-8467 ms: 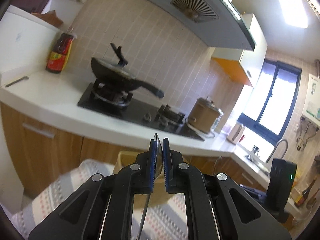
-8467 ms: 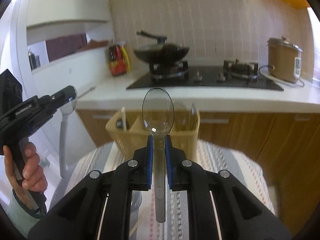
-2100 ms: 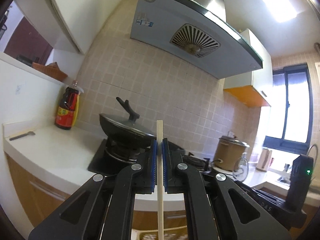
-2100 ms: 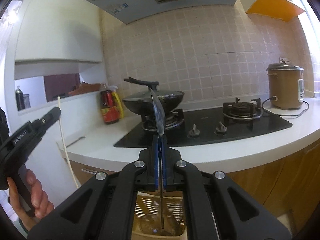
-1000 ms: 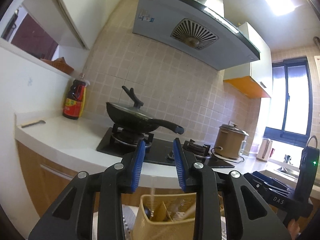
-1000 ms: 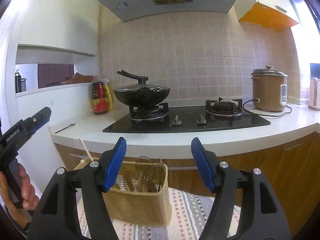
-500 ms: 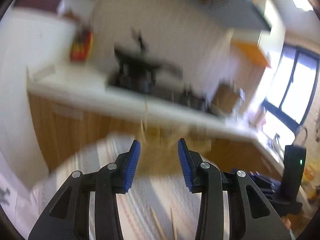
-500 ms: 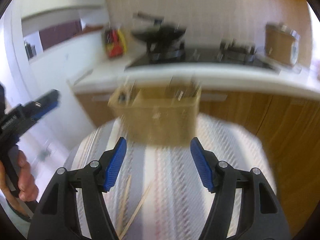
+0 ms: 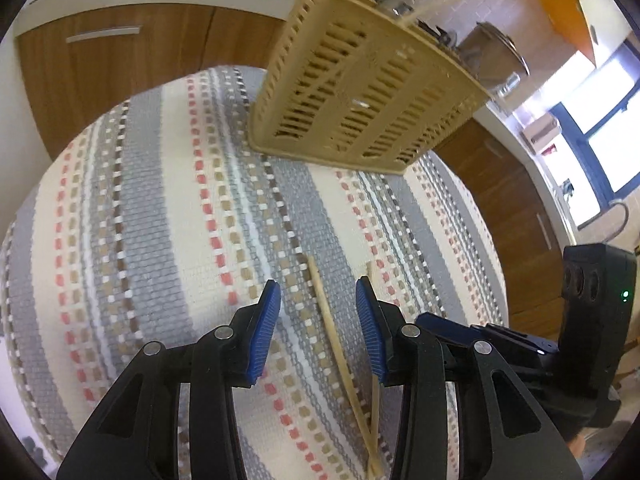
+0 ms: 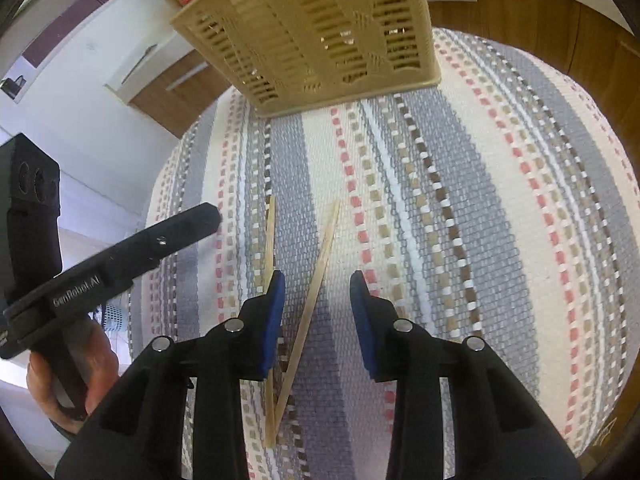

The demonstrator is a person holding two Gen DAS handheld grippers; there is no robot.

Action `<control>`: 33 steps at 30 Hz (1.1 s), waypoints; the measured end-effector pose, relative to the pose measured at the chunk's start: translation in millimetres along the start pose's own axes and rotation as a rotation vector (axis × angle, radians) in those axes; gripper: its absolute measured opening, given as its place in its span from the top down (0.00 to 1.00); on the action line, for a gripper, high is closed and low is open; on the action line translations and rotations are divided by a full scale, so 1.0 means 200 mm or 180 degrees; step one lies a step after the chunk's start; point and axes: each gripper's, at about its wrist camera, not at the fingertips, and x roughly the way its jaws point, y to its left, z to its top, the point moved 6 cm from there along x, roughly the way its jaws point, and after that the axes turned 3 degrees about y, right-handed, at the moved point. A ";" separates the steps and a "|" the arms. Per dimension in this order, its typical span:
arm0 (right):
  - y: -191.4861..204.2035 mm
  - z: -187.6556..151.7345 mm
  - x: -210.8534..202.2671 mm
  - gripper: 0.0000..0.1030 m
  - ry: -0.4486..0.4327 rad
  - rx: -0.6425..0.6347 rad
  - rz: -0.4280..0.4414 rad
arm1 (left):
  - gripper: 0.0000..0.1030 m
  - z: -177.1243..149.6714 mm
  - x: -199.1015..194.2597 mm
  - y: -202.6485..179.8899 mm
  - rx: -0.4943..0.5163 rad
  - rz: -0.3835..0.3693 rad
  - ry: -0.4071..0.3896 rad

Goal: Organize utensils
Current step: 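Lower both tools and close each on a wooden chopstick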

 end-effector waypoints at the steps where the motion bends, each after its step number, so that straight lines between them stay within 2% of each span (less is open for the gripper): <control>1: 0.01 0.00 0.03 0.78 0.0030 0.0011 0.0003 | 0.68 0.00 0.02 -0.01 0.0019 0.0018 0.0028; 3: 0.04 0.01 0.05 0.81 0.0065 -0.0027 -0.0062 | 0.69 0.01 0.07 -0.03 0.0046 0.0054 0.0094; 6: 0.07 0.01 0.10 0.86 0.0115 -0.0196 -0.0310 | 0.73 -0.01 0.12 -0.05 0.0056 0.0105 0.0162; 9: 0.06 -0.01 0.13 0.93 0.0197 -0.0263 -0.0369 | 0.74 -0.02 0.17 -0.06 0.0067 0.0121 0.0228; 12: 0.04 -0.02 0.11 0.95 0.0193 -0.0350 -0.0443 | 0.74 -0.04 0.21 -0.08 0.0115 0.0180 0.0273; 18: -0.12 -0.01 0.04 0.96 0.0209 -0.0308 -0.0650 | 0.74 -0.07 0.27 -0.20 0.0591 0.0544 0.0251; 20: -0.19 -0.01 0.02 0.96 0.0225 -0.0274 -0.0698 | 0.95 -0.08 0.29 -0.21 0.0671 0.0582 0.0268; 25: -0.21 -0.01 0.01 0.94 0.0388 -0.0341 -0.0637 | 0.97 -0.08 0.29 -0.18 0.0865 0.0399 0.0398; 26: -0.20 -0.01 0.02 0.93 0.0426 -0.0382 -0.0630 | 0.97 -0.08 0.27 -0.16 0.0900 0.0365 0.0444; 29: -0.17 0.00 0.03 0.72 0.0509 -0.0475 -0.0633 | 0.97 -0.10 0.23 -0.12 0.0930 0.0329 0.0533; 30: -0.16 0.01 0.03 0.58 0.0505 -0.0496 -0.0647 | 0.97 -0.10 0.23 -0.11 0.0932 0.0325 0.0559; 31: -0.15 0.02 0.02 0.48 0.0485 -0.0533 -0.0689 | 0.96 -0.10 0.23 -0.11 0.0928 0.0336 0.0570; 33: -0.11 0.05 0.03 0.48 0.0462 -0.0599 -0.0741 | 0.96 -0.10 0.21 -0.11 0.0932 0.0346 0.0579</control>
